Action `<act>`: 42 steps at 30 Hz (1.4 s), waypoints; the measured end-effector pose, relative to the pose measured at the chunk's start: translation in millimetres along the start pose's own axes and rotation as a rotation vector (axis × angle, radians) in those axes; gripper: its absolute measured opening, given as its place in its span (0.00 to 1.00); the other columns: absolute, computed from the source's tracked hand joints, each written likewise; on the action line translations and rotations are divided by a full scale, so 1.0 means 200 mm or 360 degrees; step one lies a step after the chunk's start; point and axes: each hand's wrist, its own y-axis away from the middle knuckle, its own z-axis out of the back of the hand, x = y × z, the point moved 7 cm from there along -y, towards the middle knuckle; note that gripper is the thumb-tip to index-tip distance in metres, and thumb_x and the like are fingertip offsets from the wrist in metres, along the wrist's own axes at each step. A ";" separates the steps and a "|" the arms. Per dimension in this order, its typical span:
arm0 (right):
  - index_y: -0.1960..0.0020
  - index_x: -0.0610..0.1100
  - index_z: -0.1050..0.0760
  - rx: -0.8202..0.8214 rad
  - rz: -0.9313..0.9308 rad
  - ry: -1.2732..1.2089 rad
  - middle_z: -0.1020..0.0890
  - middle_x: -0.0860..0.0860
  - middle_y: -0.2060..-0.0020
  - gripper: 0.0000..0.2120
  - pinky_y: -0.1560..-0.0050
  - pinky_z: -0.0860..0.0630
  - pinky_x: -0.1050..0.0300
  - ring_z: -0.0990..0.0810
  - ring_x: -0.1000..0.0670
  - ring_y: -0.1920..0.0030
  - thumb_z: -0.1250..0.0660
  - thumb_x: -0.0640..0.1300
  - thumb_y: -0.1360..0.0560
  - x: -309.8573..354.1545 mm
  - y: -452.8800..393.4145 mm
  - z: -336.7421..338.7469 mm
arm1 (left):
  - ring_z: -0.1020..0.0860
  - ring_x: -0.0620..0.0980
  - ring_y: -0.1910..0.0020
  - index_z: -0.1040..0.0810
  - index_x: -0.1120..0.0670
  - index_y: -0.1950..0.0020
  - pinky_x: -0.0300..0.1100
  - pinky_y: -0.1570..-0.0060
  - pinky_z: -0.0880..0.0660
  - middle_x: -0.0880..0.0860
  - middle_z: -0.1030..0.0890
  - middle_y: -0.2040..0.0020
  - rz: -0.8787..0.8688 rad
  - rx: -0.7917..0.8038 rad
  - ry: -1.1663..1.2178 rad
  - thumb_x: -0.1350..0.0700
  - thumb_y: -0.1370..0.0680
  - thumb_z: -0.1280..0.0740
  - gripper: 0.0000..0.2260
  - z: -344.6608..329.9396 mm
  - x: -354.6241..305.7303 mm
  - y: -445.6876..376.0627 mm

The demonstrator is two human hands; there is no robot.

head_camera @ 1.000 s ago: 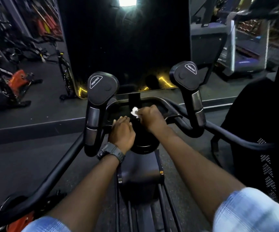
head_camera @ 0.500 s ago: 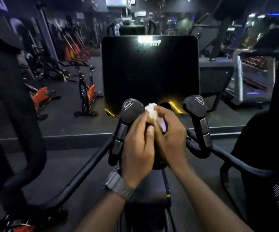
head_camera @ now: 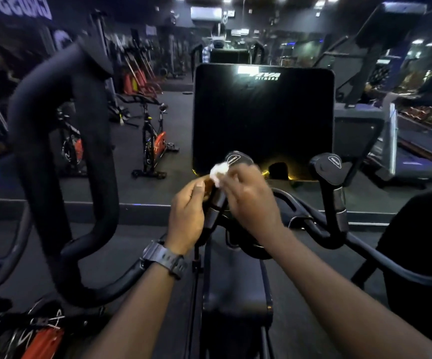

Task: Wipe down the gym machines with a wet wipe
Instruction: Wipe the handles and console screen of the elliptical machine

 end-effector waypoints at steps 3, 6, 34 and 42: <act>0.47 0.41 0.20 0.0316 0.0377 0.0024 0.21 0.45 0.54 0.16 0.62 0.27 0.49 0.26 0.44 0.57 0.45 0.45 0.21 0.15 0.20 -0.12 | 0.18 0.43 0.48 0.21 0.57 0.39 0.38 0.46 0.22 0.54 0.16 0.46 0.0108 -0.0035 0.0130 0.53 0.15 0.47 0.16 0.05 0.06 0.02; 0.45 0.42 0.19 0.0028 0.0297 0.0221 0.21 0.46 0.54 0.15 0.62 0.32 0.51 0.28 0.46 0.57 0.44 0.44 0.19 0.07 0.12 -0.04 | 0.17 0.42 0.51 0.20 0.59 0.41 0.35 0.48 0.22 0.53 0.16 0.50 0.0198 -0.0056 0.0178 0.52 0.15 0.47 0.18 0.06 0.15 0.04; 0.45 0.49 0.22 0.0257 -0.1442 -0.1559 0.18 0.50 0.51 0.11 0.46 0.23 0.45 0.20 0.52 0.50 0.41 0.48 0.22 -0.01 0.59 -0.62 | 0.20 0.44 0.41 0.19 0.47 0.40 0.53 0.37 0.26 0.45 0.16 0.45 0.0113 -0.0117 -0.0152 0.38 0.19 0.50 0.24 0.02 0.23 0.14; 0.47 0.45 0.21 -0.0029 -0.1625 -0.2249 0.17 0.48 0.55 0.09 0.52 0.26 0.51 0.21 0.51 0.54 0.40 0.44 0.18 -0.11 0.44 -0.53 | 0.20 0.44 0.40 0.20 0.47 0.39 0.52 0.37 0.25 0.47 0.17 0.43 0.0056 -0.0124 -0.0241 0.40 0.18 0.49 0.22 0.02 0.25 0.13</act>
